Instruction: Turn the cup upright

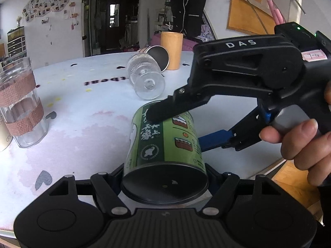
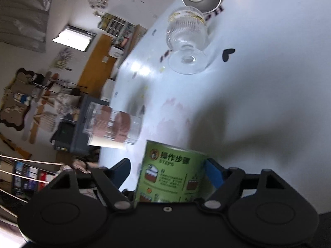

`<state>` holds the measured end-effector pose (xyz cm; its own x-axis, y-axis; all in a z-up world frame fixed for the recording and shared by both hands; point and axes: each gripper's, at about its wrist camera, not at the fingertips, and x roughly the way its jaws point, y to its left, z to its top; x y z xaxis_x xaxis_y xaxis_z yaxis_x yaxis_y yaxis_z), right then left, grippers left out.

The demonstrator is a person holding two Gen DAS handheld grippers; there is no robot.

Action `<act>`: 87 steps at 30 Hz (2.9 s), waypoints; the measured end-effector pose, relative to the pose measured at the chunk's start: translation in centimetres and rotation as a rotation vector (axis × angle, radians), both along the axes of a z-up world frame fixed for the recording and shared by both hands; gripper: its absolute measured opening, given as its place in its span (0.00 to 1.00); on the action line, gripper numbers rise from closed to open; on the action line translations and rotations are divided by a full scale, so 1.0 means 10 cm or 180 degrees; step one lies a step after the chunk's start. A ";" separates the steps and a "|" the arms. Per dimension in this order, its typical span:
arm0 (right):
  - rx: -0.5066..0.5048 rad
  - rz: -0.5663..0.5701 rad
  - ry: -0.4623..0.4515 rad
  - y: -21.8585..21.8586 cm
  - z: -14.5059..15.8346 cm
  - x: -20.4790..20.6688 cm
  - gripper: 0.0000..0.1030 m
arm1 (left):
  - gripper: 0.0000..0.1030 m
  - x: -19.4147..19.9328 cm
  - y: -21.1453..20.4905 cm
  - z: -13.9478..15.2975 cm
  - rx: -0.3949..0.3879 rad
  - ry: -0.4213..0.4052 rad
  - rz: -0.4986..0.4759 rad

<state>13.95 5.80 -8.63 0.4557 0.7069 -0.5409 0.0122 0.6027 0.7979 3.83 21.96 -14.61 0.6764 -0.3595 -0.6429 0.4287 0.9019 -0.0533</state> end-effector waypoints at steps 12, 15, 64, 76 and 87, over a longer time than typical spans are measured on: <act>-0.1060 0.0105 -0.1228 0.30 0.40 -0.23 0.70 | 0.79 -0.03 0.15 0.07 -0.0200 -0.0069 0.0118; -0.1634 0.0130 -0.1822 0.44 0.49 -0.40 0.70 | 0.79 -0.03 0.20 0.05 -0.0214 -0.0060 0.0166; -0.2284 0.0799 -0.2390 1.75 0.26 0.44 0.71 | 0.92 -0.30 1.06 0.14 -0.0183 -0.0400 0.1034; -0.2214 0.0298 -0.2608 0.87 0.68 -0.38 0.84 | 0.97 -0.52 0.93 0.52 -0.0201 -0.0810 0.1109; -0.2318 -0.0216 -0.2614 0.25 0.86 -0.99 0.90 | 0.97 -0.68 0.77 0.72 -0.0108 -0.1029 0.1222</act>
